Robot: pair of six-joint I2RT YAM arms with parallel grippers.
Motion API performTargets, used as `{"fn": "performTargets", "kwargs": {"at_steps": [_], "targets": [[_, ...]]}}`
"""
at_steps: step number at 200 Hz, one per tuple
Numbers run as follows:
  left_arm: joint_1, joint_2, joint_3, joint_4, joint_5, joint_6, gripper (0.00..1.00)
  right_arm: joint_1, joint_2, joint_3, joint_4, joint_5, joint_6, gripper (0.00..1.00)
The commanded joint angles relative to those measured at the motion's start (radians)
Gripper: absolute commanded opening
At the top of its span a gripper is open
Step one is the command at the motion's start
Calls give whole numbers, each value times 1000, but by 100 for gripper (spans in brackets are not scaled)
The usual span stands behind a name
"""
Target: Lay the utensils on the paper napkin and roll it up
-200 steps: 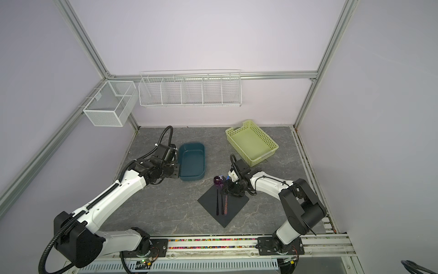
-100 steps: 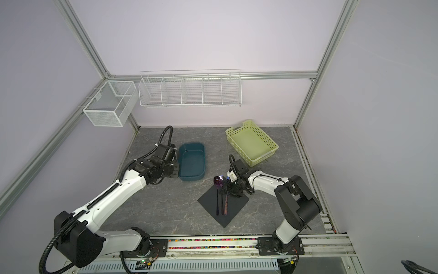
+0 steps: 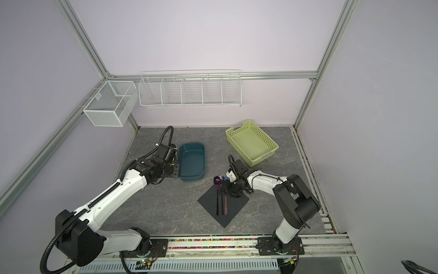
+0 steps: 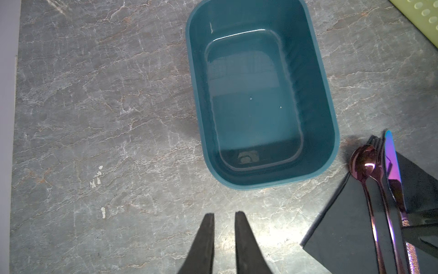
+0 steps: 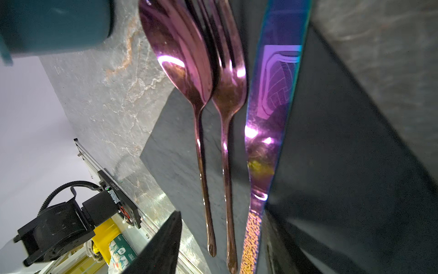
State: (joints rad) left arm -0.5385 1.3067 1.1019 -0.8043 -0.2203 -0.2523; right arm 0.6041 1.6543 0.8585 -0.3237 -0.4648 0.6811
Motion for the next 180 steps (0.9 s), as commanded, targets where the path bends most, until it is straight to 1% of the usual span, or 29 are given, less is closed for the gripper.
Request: {"fn": "performTargets", "kwargs": {"at_steps": [1,27,46,120,123,132,156,180], "targets": [[4,11,27,-4,-14,10,18,8,12,14,6,-9,5,57],[5,13,27,-6,-12,7,18,9,13,14,3,-9,3,57],[6,15,27,-6,-11,8,18,8,15,14,3,-11,0,53],[5,23,30,-7,-4,7,18,11,16,14,-7,-9,-7,53],[5,24,30,-7,-3,7,18,10,15,40,-8,-10,-8,53],[5,26,30,-7,1,7,18,10,13,45,-11,-10,-11,53],[6,30,30,-6,49,10,18,11,-17,57,-55,11,-42,53],[4,41,21,9,179,41,16,13,-86,68,-131,45,-134,53]]}}
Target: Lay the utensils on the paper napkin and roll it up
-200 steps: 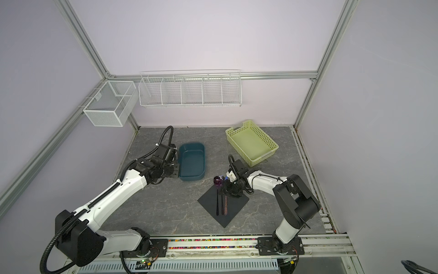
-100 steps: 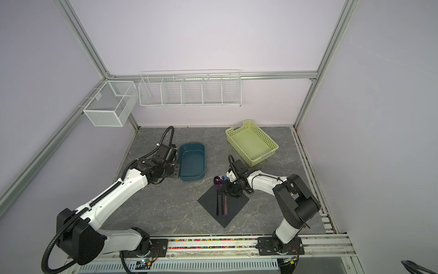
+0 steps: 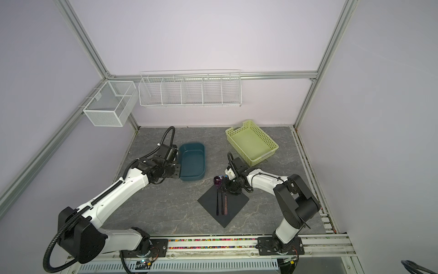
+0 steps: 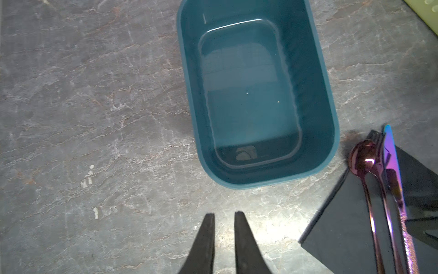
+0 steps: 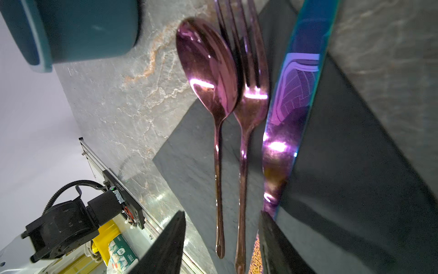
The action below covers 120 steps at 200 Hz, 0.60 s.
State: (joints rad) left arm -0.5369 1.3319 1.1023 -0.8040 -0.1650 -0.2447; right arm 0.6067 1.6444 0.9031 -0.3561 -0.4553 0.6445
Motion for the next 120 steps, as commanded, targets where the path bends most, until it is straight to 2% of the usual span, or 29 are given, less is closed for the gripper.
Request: {"fn": "performTargets", "kwargs": {"at_steps": [1,25,57,85,120], "targets": [[3,16,21,10,127,32,15,11,-79,25,-101,35,-104,53],[-1,17,-8,52,240,-22,12,36,-161,29,-182,62,-276,53],[-21,23,-86,175,405,-147,9,141,-234,39,-289,142,-542,54],[-80,44,-121,228,398,-213,8,244,-269,32,-334,230,-743,54],[-90,38,-160,268,401,-266,8,383,-295,-12,-366,321,-981,55]]}}
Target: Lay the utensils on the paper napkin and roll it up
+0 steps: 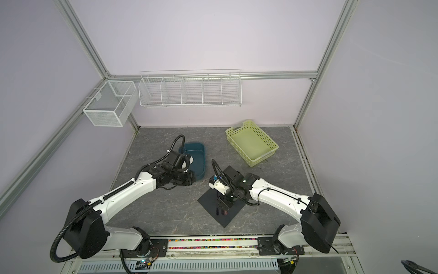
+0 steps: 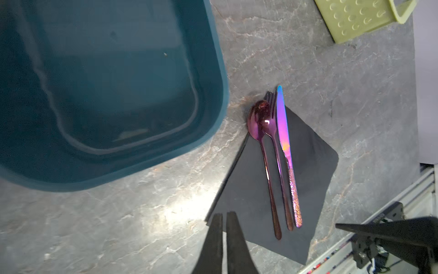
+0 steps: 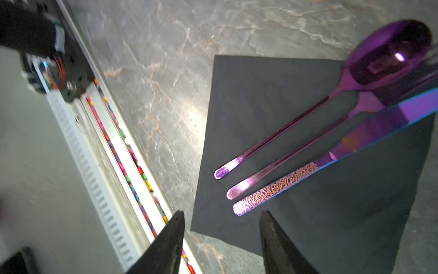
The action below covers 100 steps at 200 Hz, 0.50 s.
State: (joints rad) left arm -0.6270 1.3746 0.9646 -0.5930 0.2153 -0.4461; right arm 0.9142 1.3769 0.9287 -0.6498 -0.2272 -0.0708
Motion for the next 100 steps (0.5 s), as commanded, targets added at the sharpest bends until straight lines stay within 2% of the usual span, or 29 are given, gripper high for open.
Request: {"fn": "performTargets", "kwargs": {"at_steps": [1,18,40,70,100], "targets": [[0,-5,-23,57,21,-64,8,81,-29,-39,-74,95,-273,55],[-2,-8,-26,49,15,-65,8,146,-45,-89,-85,129,-365,55],[-2,-13,-31,45,6,-66,8,214,-62,-135,-78,179,-416,56],[-2,-9,-39,57,11,-77,8,291,-56,-196,-48,218,-435,60],[-4,-11,-54,77,18,-94,8,361,0,-239,15,357,-418,65]]}}
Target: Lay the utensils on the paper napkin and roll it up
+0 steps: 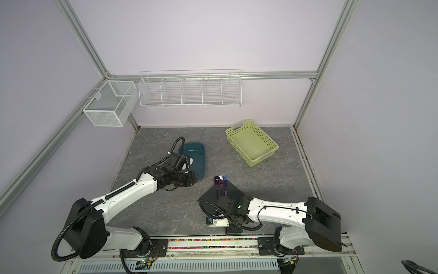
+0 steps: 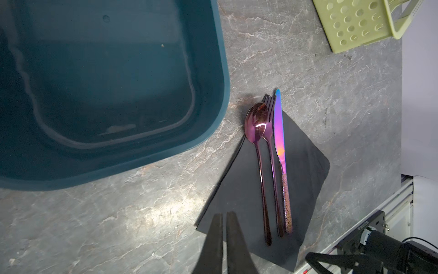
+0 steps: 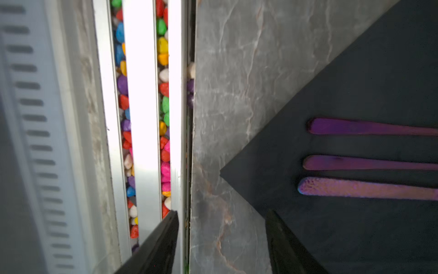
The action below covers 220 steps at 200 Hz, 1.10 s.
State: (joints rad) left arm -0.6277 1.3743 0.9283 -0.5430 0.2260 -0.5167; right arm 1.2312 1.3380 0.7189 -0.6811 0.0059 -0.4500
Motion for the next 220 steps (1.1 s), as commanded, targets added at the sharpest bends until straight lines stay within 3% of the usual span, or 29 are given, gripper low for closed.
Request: {"fn": "performTargets", "kwargs": {"at_steps": [1,23,101,170,220], "targets": [[-3,-11,-18,27,7,-23,8,47,42,-28,50,129,-38,65],[-4,-11,-27,28,6,-26,8,77,80,-29,102,203,-30,66],[-5,-19,-27,15,1,-20,8,103,63,-57,240,291,-37,65],[-4,-14,-20,14,4,-23,8,103,-37,-76,245,221,-53,65],[-4,-10,-16,12,3,-21,8,105,-10,-78,263,266,-56,66]]}}
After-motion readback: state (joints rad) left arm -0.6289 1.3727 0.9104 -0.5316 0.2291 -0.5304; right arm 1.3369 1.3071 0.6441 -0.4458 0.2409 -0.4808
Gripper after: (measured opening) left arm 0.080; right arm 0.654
